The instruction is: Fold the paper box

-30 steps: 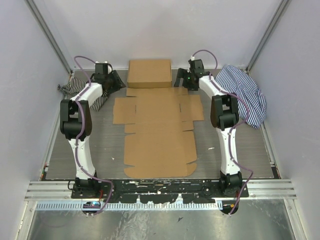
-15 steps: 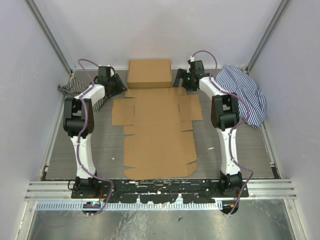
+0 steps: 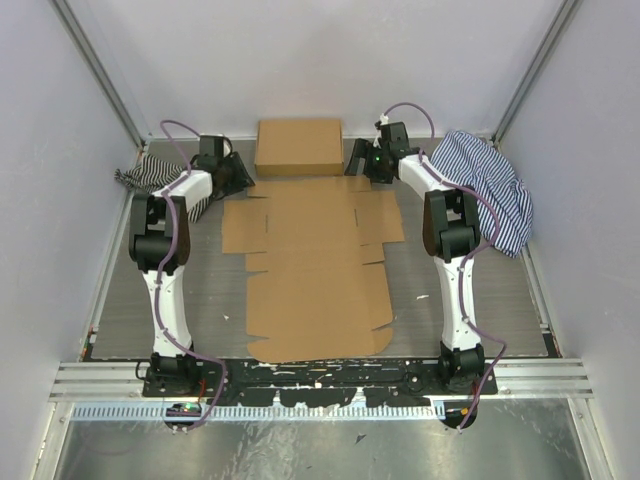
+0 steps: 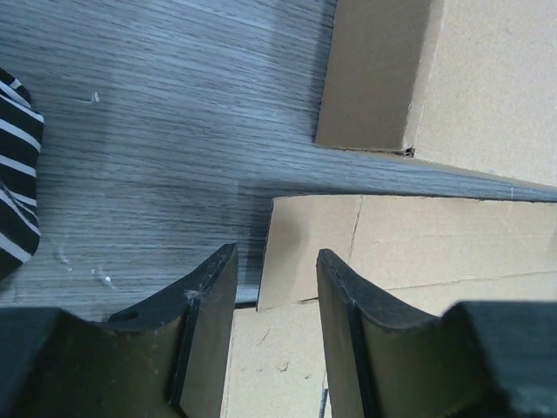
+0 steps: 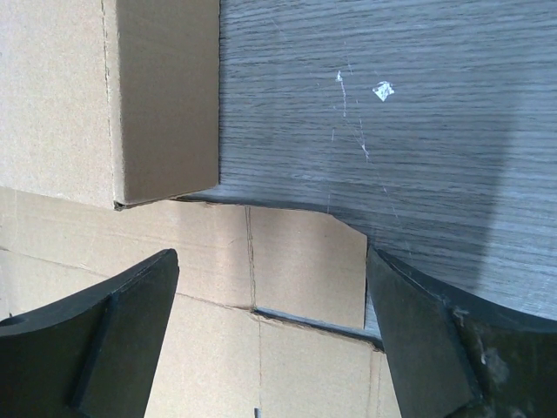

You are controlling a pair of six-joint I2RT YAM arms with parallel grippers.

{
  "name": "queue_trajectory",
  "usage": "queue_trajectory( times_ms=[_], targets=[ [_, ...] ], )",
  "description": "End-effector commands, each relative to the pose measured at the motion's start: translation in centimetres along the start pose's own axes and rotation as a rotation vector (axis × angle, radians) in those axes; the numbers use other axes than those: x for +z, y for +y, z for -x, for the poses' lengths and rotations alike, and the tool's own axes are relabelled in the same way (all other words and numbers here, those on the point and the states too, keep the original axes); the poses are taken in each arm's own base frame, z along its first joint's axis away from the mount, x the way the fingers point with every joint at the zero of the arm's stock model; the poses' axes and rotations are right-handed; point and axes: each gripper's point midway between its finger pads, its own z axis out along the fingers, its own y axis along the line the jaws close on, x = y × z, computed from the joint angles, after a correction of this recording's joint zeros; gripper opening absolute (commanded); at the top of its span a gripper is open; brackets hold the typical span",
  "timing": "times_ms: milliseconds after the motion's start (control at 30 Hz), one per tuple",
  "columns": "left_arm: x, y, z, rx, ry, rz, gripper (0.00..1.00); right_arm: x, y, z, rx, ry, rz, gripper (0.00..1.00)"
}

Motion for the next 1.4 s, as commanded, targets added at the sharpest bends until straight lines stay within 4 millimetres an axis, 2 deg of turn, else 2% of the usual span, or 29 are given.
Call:
queue_trajectory(
  times_ms=[0,167,267,400,567,700,967,1100,1367],
  targets=[
    [0.6,-0.8,-0.2,0.001,0.009,-0.031,0.48,-2.7,2.5,2.7,-0.018,-0.063,0.046,0.94],
    [0.9,-2.0,-0.4,0.022,0.022,-0.04,0.45,-2.8,2.7,2.3,-0.014,-0.054,0.059,0.93],
    [0.9,-2.5,-0.5,0.017,0.026,-0.056,0.41,-3.2,2.9,2.3,-0.014,-0.056,0.064,0.92],
    [0.7,-3.6,-0.8,0.025,0.03,-0.081,0.27,-3.5,3.2,1.9,-0.011,-0.049,0.078,0.92],
    [-0.2,-5.4,-0.9,0.041,0.032,-0.116,0.01,-3.9,3.7,1.2,-0.017,-0.038,0.084,0.91],
    [-1.8,-6.4,-0.6,0.048,0.008,-0.156,0.0,-4.6,3.1,0.7,-0.022,-0.038,0.052,0.92],
    [-4.5,-8.2,0.2,0.07,-0.052,-0.246,0.0,-5.5,1.6,1.0,-0.022,-0.061,-0.043,0.95],
    [-3.4,-7.6,-0.8,0.057,-0.004,-0.226,0.0,-5.8,1.6,1.1,-0.021,-0.059,-0.038,0.95],
    [-1.3,-6.3,-1.9,0.031,0.061,-0.164,0.1,-6.1,1.8,0.9,-0.028,-0.048,-0.027,0.95]
  ],
)
